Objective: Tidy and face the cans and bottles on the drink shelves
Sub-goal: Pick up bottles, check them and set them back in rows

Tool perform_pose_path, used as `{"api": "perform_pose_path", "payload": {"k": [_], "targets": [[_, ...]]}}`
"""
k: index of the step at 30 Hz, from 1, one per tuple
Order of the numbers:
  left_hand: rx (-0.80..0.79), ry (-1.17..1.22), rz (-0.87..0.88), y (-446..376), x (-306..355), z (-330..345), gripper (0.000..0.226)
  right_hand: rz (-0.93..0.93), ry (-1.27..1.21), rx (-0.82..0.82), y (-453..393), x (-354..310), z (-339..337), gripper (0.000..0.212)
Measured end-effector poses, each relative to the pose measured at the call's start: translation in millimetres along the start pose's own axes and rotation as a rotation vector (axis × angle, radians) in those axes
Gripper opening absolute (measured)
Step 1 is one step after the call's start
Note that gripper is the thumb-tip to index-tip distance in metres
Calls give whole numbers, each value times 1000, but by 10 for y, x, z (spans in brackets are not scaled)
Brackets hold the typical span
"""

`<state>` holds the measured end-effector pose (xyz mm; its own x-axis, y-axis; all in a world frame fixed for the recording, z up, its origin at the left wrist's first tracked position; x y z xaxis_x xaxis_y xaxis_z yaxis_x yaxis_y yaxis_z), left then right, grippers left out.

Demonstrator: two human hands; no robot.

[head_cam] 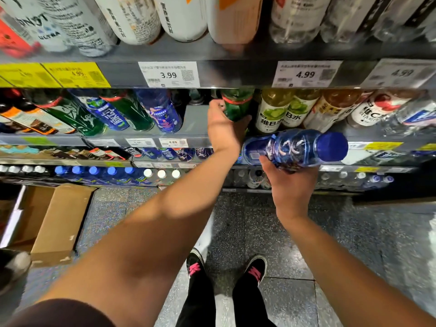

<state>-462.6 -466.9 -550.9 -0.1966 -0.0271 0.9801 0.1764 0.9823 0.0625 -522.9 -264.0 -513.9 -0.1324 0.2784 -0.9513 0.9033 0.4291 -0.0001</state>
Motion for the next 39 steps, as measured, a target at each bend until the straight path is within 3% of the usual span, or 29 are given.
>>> {"api": "perform_pose_path", "payload": {"k": [5,7,9,11,14,18,22,28,34,39], "targets": [[-209,-94,-12,107,130,29,64,-13,-13,-1,7,-43,0,74],[-245,-123,62,78,102,-137,61,-19,-14,1,45,-71,26,71],[-94,-160,141,23,94,-481,46,-18,-7,-1,85,-102,83,73],[174,-123,164,-51,69,-955,36,-4,-4,-3,128,-115,162,74],[459,-89,120,-195,22,-1508,45,20,-31,-34,203,-135,314,74],[441,-100,106,-359,45,-1668,60,6,-41,-87,345,-204,542,62],[567,32,91,-427,-7,-1882,58,-2,-17,-137,478,-251,746,62],[382,-123,-67,-818,-235,-2071,75,22,-19,-176,618,-292,964,69],[354,-214,-60,-943,-170,-2116,71,66,15,-118,761,-272,1089,66],[350,-192,-18,-921,-212,-2178,53,84,47,-127,894,-286,1145,61]]}}
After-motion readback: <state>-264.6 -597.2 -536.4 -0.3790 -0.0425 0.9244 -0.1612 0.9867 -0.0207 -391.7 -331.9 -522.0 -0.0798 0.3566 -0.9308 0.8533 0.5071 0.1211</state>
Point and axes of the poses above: each hand's wrist, its own y-axis away from the middle knuckle, its own z-axis out of the palm, x = y × z, the point moved 5 cm from there along -y, towards the middle knuckle, and after that the axes turned 8 degrees about y, right-handed, at the moved point
